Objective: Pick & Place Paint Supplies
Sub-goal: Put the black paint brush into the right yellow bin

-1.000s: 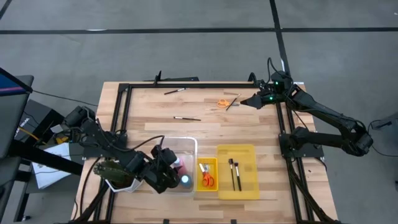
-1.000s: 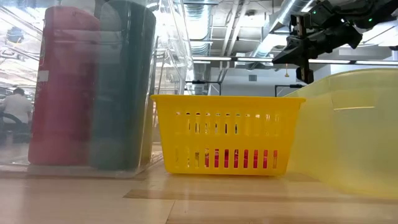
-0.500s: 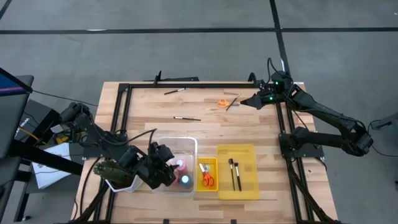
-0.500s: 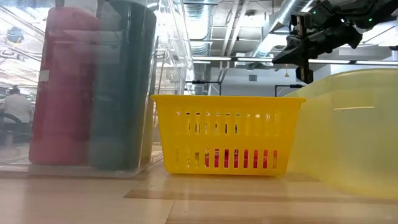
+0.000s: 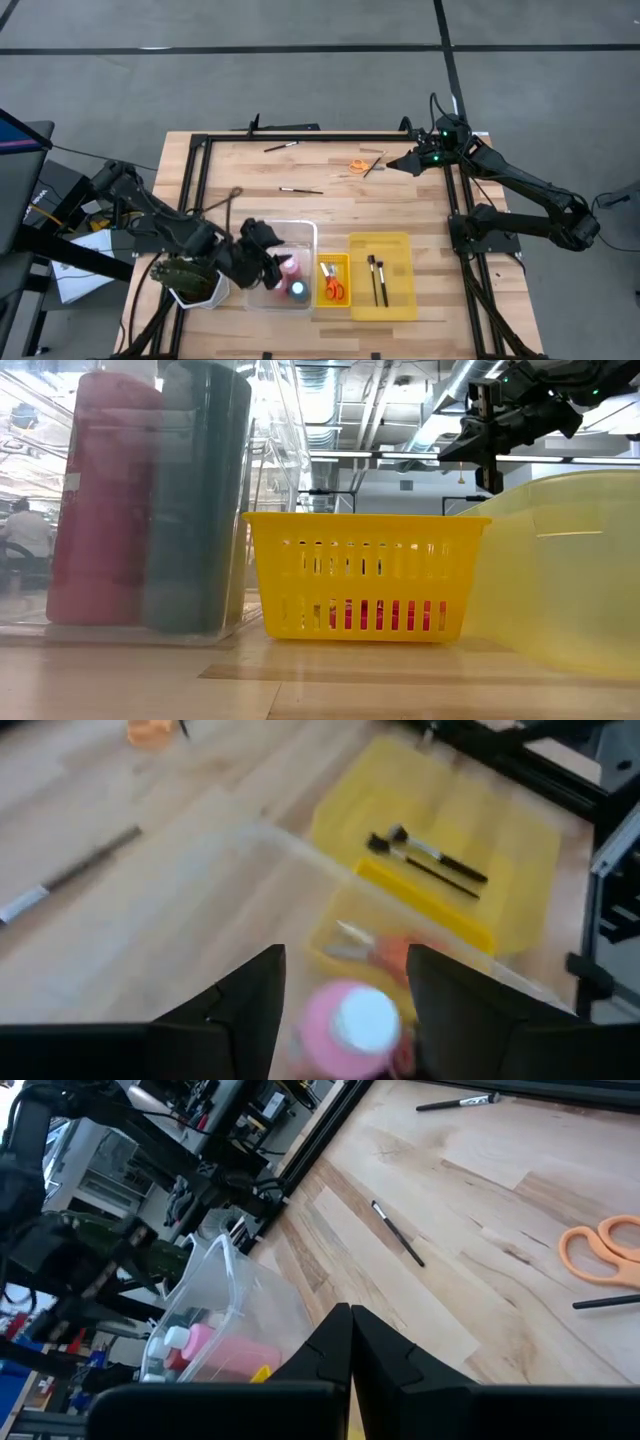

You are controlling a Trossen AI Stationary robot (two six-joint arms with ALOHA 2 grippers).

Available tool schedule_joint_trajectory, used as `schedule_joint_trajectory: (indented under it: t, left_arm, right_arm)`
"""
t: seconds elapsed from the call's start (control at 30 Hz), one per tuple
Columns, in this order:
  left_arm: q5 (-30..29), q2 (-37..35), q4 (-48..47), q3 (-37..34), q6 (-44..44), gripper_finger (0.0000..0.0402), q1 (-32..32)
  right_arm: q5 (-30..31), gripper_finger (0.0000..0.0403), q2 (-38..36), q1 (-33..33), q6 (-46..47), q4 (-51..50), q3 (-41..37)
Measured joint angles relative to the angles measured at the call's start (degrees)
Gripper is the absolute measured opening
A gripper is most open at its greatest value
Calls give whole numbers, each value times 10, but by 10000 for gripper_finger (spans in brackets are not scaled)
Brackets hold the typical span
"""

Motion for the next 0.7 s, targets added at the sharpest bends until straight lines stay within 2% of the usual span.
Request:
schedule_joint_trajectory:
  t: [0.33,0.7]
  left_arm:
    - [-1,-96,23,0,147,182,106]
    - [-1,-181,139,0,423,160,261]
  right_arm:
    - [-3,0,0,0,-2,13,0]
    - [-4,11,0,1,-4,18,0]
